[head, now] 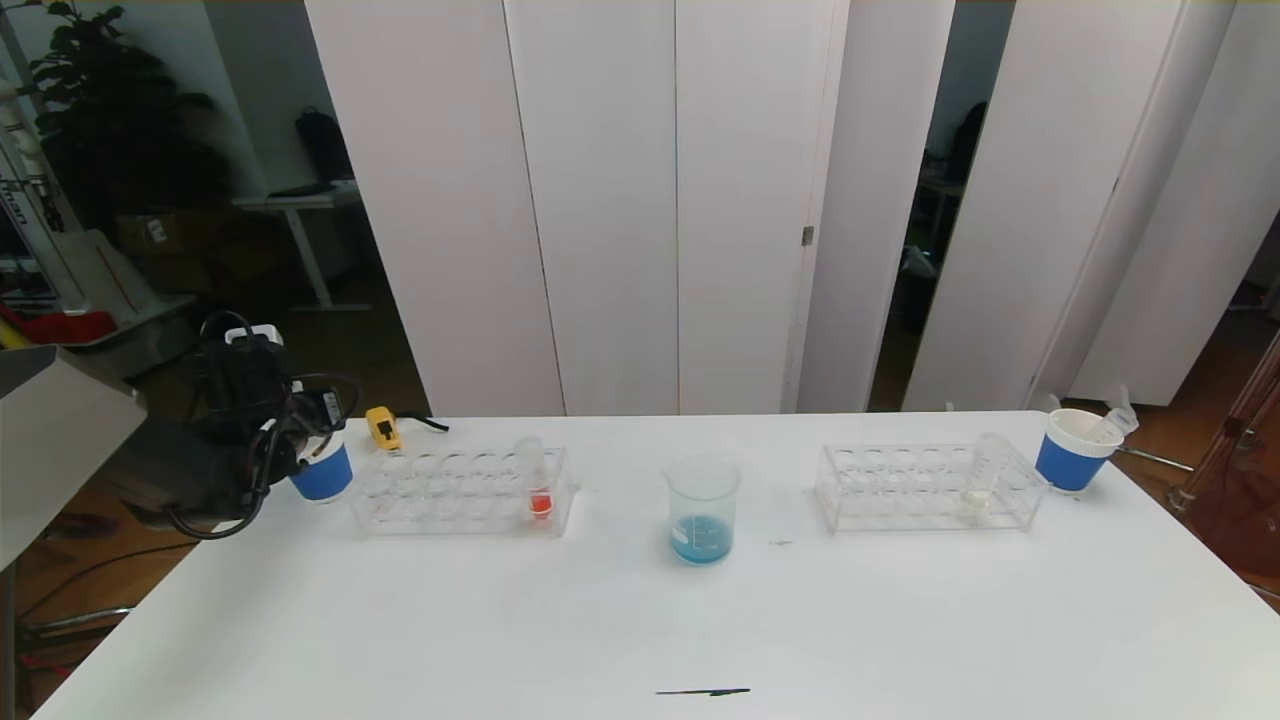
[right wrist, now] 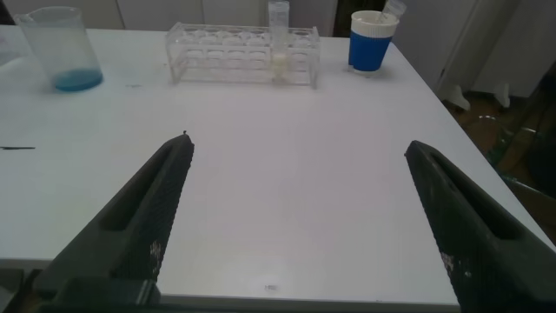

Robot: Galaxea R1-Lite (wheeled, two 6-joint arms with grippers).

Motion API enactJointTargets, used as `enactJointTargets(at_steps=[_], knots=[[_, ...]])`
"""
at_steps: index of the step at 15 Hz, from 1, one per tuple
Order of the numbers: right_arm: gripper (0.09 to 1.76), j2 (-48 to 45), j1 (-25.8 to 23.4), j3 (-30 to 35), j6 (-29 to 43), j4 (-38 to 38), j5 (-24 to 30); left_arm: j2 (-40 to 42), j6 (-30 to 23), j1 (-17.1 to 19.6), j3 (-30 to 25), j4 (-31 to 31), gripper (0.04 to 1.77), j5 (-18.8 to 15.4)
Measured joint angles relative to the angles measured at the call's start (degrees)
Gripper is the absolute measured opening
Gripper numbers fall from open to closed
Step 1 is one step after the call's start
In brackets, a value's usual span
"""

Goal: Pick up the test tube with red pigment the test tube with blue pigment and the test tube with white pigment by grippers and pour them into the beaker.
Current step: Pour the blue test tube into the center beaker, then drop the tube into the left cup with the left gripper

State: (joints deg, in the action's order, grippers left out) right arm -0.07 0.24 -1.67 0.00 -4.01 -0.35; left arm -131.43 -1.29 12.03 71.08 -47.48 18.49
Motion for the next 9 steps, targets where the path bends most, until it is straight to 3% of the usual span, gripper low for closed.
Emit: enactJointTargets(at_steps=[2, 3, 5, 6, 9], knots=[[1.75, 0.0, 0.0, 0.0, 0.0, 0.0, 0.0, 0.0, 0.1, 0.0, -0.1, 0.1, 0.64, 0.0], [1.75, 0.0, 0.0, 0.0, 0.0, 0.0, 0.0, 0.0, 0.0, 0.0, -0.2, 0.1, 0.83, 0.0], [1.75, 0.0, 0.0, 0.0, 0.0, 0.0, 0.0, -0.1, 0.0, 0.1, -0.1, 0.1, 1.51, 0.0], [1.75, 0.0, 0.0, 0.0, 0.0, 0.0, 0.0, -0.1, 0.0, 0.1, -0.1, 0.1, 1.70, 0.0], [1.75, 0.0, 0.0, 0.0, 0.0, 0.0, 0.0, -0.1, 0.1, 0.0, -0.1, 0.1, 1.75, 0.0]])
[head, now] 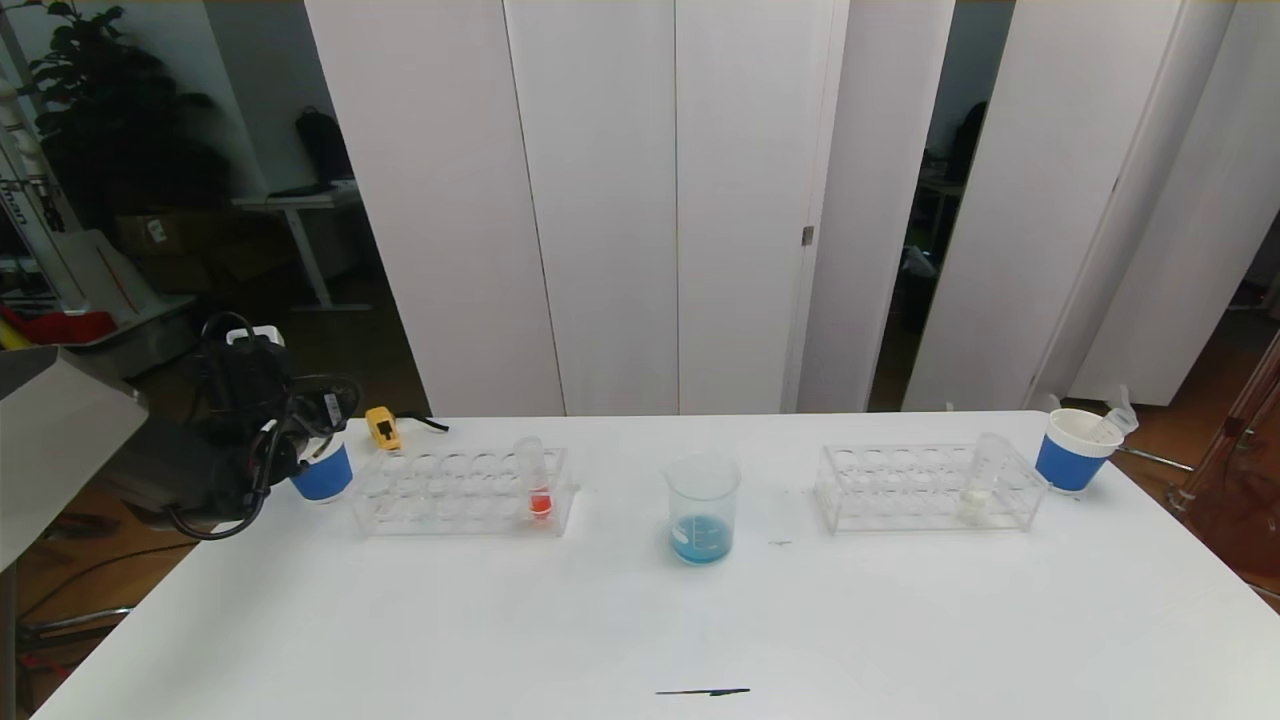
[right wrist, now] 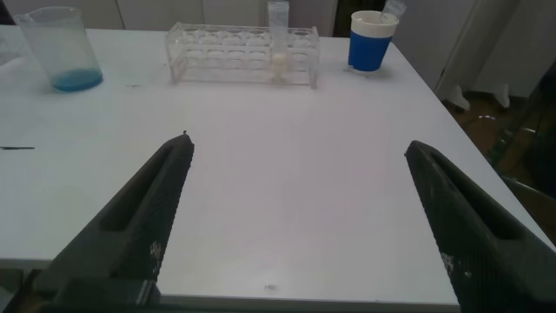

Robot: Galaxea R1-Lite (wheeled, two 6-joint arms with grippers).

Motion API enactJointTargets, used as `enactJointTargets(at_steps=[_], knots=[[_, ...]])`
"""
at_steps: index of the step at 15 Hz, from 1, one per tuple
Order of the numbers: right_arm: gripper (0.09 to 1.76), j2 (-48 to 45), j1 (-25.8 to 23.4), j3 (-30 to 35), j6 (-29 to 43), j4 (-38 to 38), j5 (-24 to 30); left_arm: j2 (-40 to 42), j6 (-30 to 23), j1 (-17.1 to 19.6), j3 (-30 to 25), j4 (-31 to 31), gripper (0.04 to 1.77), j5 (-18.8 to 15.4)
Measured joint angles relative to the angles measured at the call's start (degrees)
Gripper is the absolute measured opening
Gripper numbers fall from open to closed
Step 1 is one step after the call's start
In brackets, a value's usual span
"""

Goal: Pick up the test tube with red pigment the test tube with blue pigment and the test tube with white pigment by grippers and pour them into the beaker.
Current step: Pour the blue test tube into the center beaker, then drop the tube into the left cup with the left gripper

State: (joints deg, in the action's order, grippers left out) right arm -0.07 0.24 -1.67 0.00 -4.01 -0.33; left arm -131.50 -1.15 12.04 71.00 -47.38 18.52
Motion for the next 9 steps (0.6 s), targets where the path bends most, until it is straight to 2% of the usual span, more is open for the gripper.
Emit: enactJointTargets(at_steps=[5, 9], knots=[[1.75, 0.0, 0.0, 0.0, 0.0, 0.0, 0.0, 0.5, 0.6, 0.0, -0.1, 0.1, 1.75, 0.0], [1.75, 0.0, 0.0, 0.0, 0.0, 0.0, 0.0, 4.2, 0.7, -0.4, -2.2, 1.0, 1.75, -0.2]])
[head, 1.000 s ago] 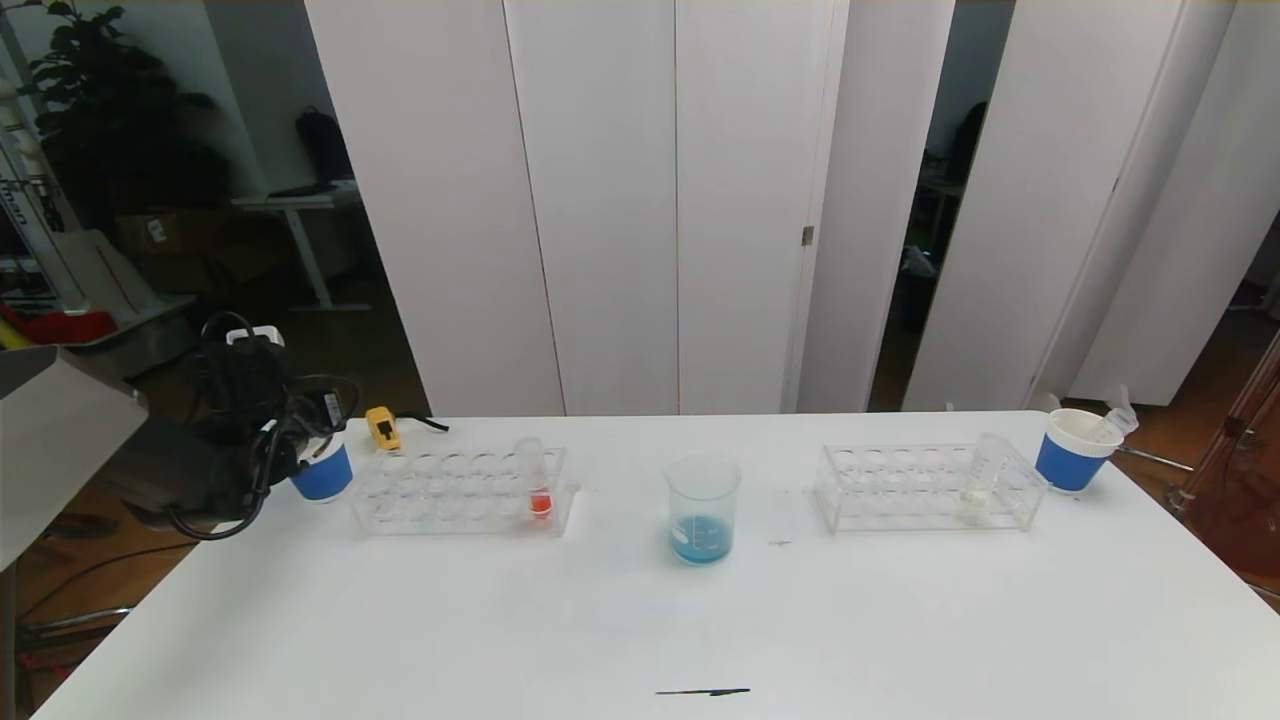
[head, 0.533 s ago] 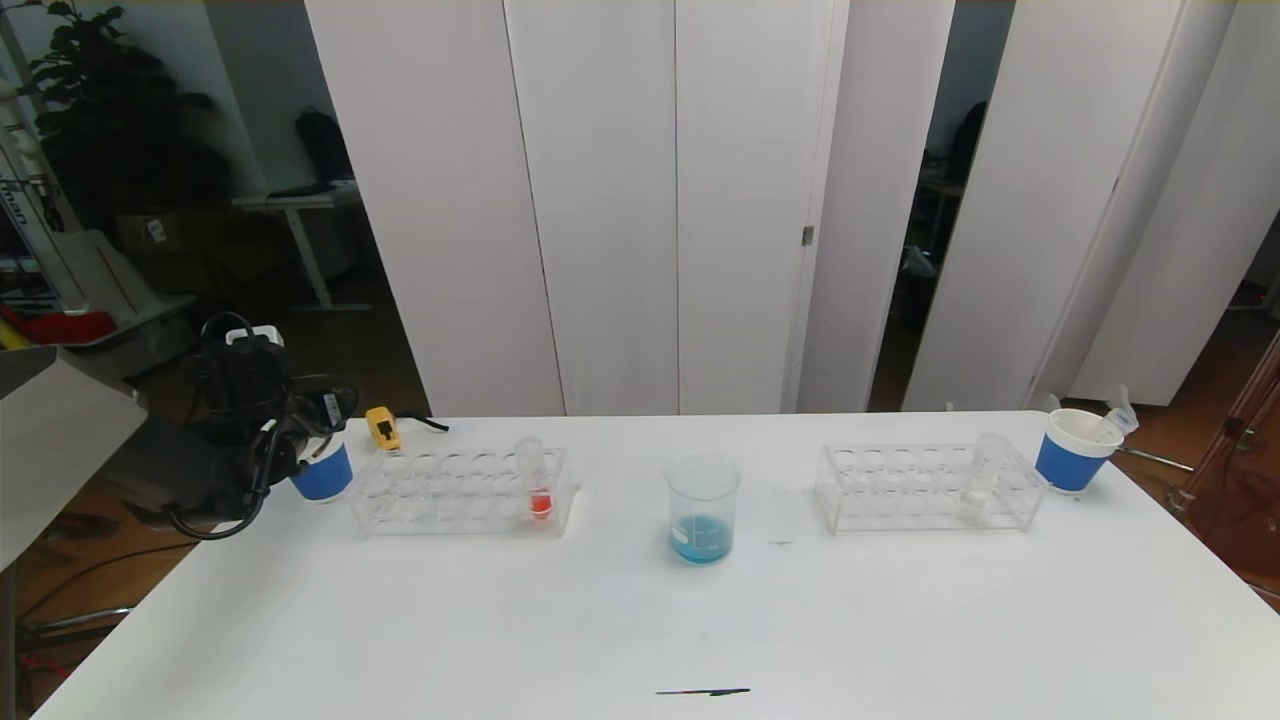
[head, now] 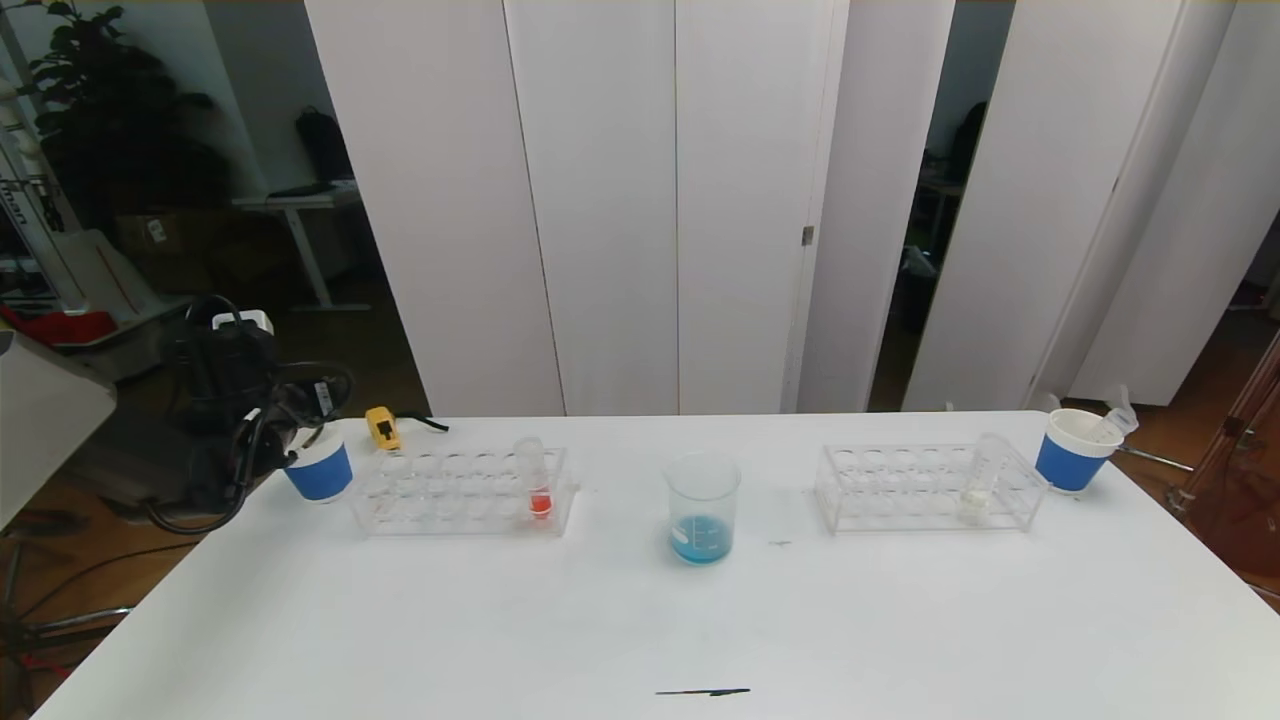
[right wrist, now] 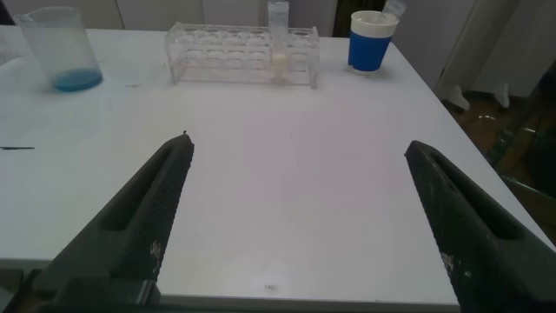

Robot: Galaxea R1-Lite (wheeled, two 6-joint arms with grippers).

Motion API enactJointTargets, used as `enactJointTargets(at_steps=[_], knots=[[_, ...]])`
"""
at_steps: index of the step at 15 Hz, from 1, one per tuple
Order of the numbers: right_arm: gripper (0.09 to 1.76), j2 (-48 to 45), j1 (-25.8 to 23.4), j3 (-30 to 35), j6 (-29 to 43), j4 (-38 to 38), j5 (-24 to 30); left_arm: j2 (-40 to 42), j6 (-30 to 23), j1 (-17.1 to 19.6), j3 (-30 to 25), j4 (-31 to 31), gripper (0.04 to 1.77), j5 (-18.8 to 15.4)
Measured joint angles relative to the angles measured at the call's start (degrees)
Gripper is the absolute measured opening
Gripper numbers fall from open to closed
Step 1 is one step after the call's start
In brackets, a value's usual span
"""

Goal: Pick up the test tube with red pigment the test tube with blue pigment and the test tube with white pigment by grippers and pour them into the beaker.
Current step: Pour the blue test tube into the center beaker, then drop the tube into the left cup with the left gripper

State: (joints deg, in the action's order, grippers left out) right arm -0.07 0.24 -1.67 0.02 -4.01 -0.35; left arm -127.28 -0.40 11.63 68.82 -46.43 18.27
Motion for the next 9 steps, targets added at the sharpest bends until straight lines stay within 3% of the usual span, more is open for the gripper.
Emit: enactJointTargets(at_steps=[9], knots=[[1.75, 0.0, 0.0, 0.0, 0.0, 0.0, 0.0, 23.4, 1.3, -0.6, -17.5, 6.3, 1.75, -9.0]])
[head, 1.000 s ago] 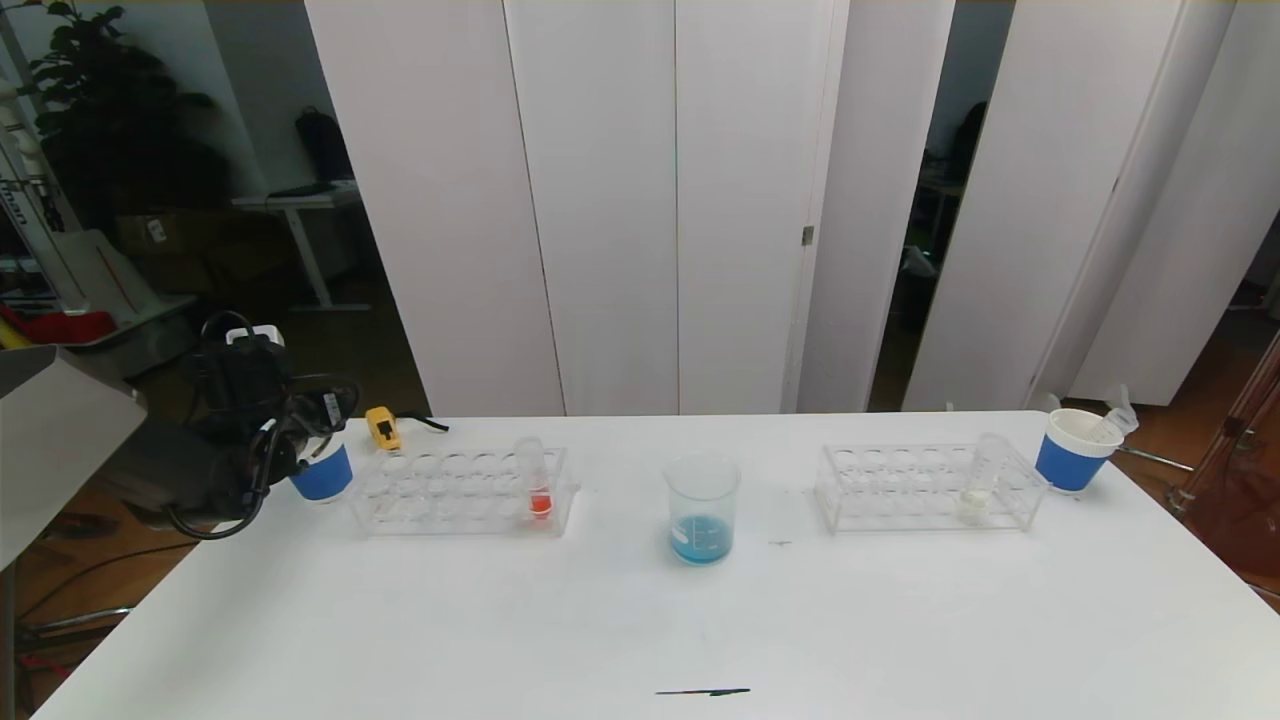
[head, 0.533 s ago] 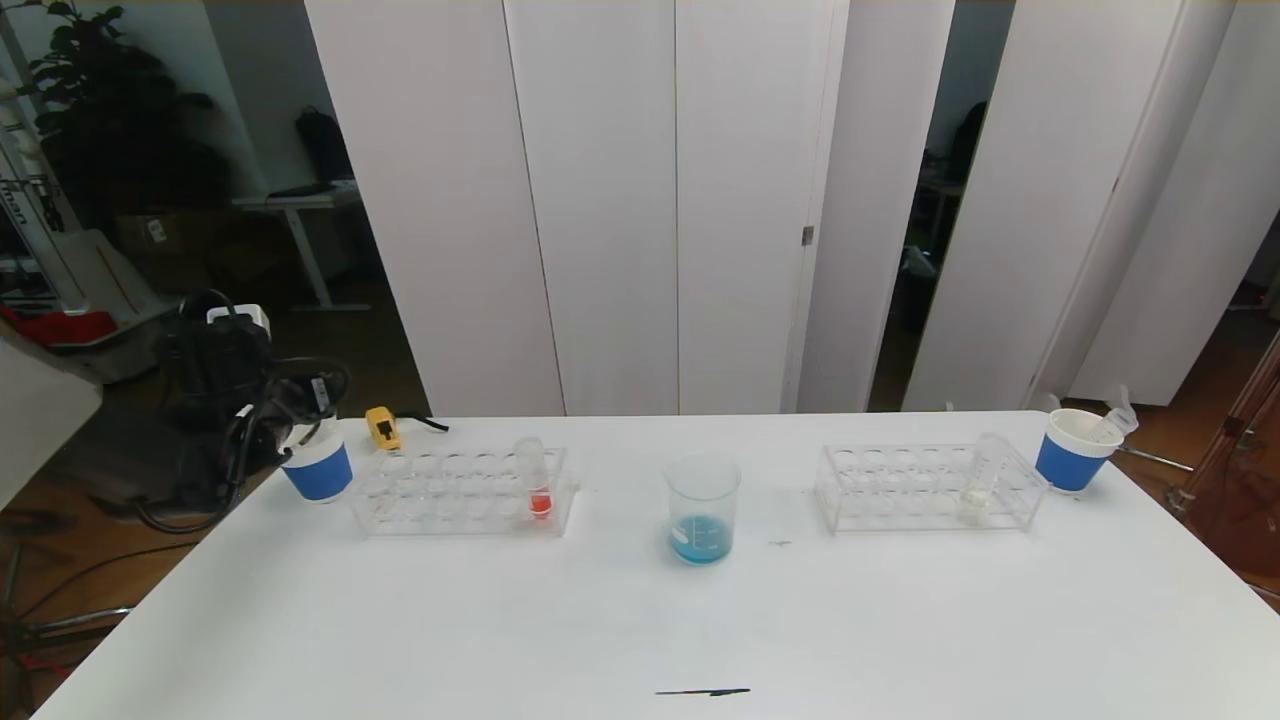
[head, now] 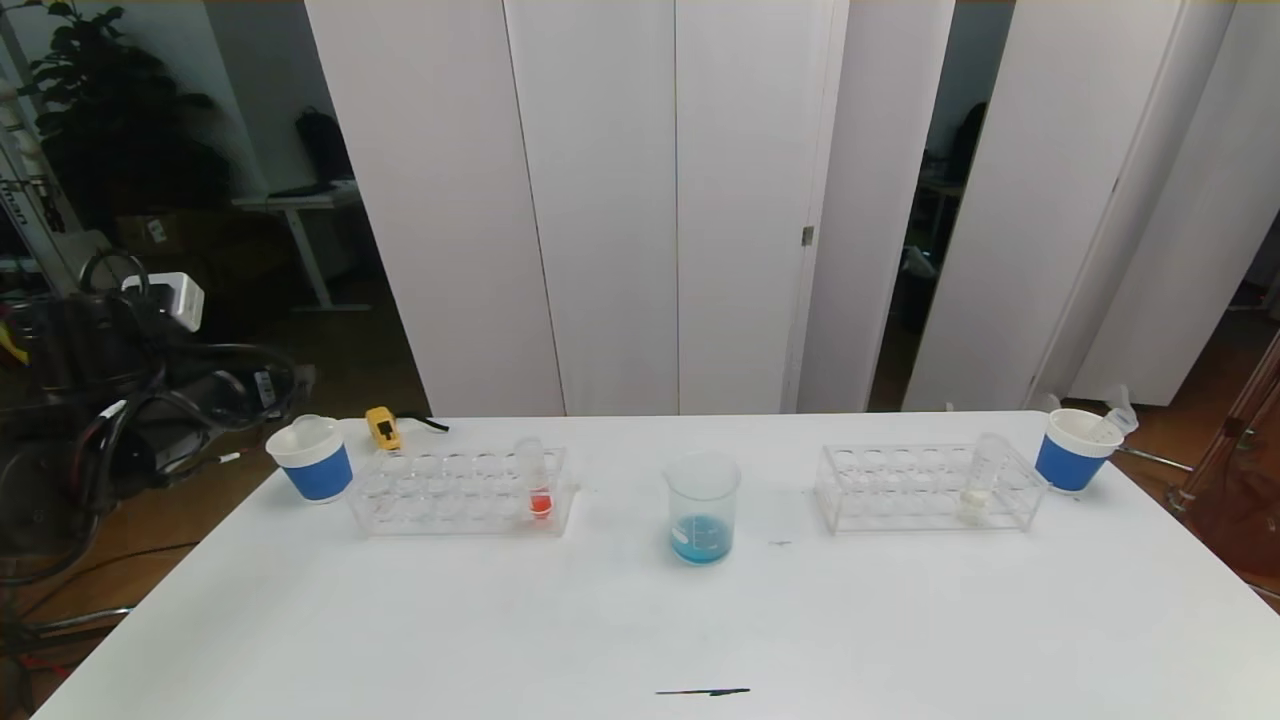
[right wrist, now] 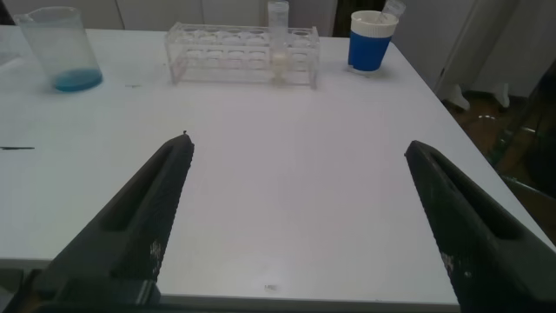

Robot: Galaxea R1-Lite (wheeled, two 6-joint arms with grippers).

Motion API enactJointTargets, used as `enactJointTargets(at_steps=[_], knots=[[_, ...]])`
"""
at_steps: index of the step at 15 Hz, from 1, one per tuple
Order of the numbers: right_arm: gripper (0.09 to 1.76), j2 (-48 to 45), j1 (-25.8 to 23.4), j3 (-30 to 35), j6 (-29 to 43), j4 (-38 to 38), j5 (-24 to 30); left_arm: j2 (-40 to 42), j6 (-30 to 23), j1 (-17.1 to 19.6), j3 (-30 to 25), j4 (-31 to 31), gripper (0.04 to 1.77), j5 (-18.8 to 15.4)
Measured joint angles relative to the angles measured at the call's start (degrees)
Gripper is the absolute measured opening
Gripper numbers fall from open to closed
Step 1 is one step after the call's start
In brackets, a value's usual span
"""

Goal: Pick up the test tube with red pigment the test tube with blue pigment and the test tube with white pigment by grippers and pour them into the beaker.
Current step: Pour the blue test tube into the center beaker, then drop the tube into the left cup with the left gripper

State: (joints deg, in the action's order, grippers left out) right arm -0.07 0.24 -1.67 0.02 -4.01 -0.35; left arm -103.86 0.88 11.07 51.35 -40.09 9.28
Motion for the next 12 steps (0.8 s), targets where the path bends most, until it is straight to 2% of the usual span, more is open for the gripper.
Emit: enactJointTargets(at_steps=[6, 12], knots=[[1.75, 0.0, 0.0, 0.0, 0.0, 0.0, 0.0, 25.5, 0.0, -1.4, -12.6, 9.2, 1.75, -5.1], [1.75, 0.0, 0.0, 0.0, 0.0, 0.0, 0.0, 53.5, 0.7, -7.4, -22.1, 21.2, 1.75, -5.8]])
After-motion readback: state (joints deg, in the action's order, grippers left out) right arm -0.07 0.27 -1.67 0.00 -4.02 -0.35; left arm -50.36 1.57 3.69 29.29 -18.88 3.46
